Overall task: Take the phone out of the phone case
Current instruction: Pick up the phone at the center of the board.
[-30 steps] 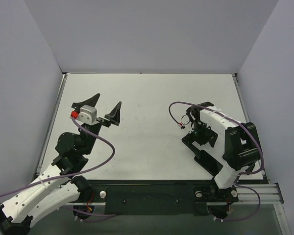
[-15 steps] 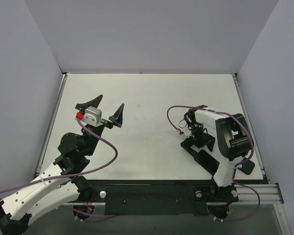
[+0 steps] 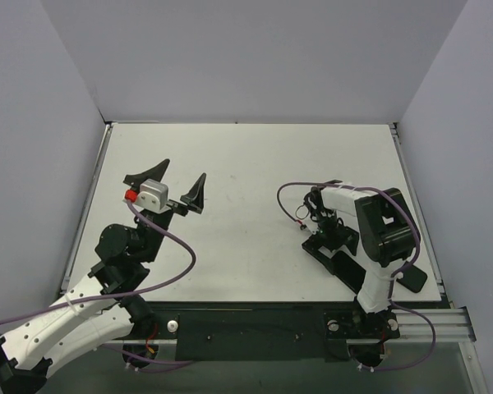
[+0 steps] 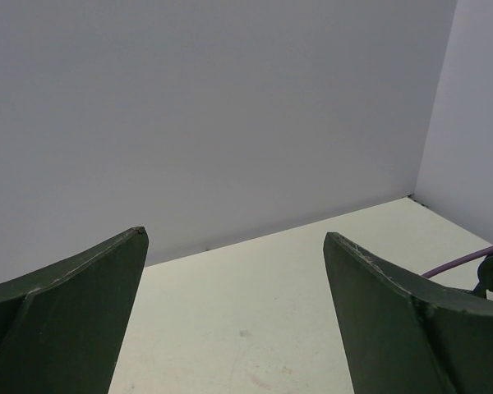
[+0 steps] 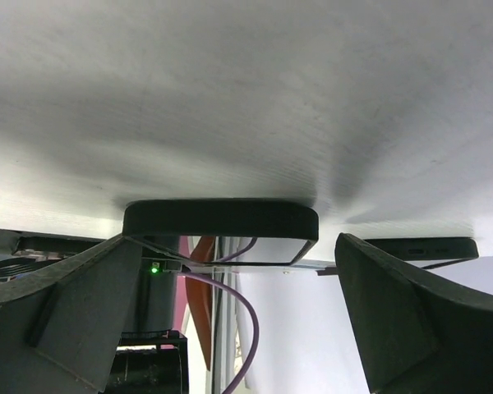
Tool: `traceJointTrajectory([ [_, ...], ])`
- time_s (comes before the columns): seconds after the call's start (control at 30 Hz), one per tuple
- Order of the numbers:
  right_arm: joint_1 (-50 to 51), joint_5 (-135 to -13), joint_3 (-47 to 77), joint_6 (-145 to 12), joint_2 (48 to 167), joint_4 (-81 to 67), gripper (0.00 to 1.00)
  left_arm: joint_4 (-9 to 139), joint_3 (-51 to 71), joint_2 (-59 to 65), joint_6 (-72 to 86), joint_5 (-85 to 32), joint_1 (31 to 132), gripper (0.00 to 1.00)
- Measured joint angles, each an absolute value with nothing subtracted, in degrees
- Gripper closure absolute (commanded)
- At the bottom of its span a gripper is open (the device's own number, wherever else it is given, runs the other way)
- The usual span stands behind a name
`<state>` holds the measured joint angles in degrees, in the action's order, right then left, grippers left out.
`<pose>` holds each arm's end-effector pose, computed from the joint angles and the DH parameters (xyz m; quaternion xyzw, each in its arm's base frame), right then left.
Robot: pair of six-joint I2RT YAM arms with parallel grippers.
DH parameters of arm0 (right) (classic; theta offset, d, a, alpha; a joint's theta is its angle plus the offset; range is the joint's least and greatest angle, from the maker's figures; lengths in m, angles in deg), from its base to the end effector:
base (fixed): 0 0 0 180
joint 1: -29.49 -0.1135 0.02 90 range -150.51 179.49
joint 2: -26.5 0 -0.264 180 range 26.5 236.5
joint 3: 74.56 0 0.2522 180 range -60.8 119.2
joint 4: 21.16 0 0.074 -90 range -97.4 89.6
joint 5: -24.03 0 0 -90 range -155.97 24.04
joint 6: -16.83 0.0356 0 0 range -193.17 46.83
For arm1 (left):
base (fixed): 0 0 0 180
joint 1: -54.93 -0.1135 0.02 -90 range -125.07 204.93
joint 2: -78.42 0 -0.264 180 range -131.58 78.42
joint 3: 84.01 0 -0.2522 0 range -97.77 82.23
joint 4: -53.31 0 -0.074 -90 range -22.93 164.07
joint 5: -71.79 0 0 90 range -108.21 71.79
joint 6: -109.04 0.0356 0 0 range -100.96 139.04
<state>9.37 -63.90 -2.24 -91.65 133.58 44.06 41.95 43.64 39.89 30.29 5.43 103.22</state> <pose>0.2687 0.0971 0.1141 0.3307 -0.9396 0.0192 0.0867 0.1137 -0.1061 0.3836 0.1104 0.5412 -0.1584 0.8184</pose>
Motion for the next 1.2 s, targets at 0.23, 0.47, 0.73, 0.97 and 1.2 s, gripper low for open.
traceJointTrajectory([
  [0.23,8.32,-62.85,-2.33,-91.24,134.98,44.06,0.06,41.95,43.64,40.57,30.35,5.98,103.22,0.0],
  [0.47,6.92,-61.69,-2.67,-91.06,135.36,44.24,0.21,41.82,43.86,40.88,30.44,6.3,103.22,0.0],
  [0.73,6.51,-61.34,-2.41,-90.61,135.57,44.83,0.55,41.82,43.99,40.86,30.44,6.68,103.22,0.0],
  [0.97,6.16,-61.12,-2.52,-90.85,135.11,44.48,0.91,41.82,44.07,40.55,30.51,6.72,103.27,0.0],
  [1.2,5.53,-60.66,0.19,-89.8,130.55,42.9,1.0,41.69,44.4,40.27,30.48,7.37,103.27,0.0],
])
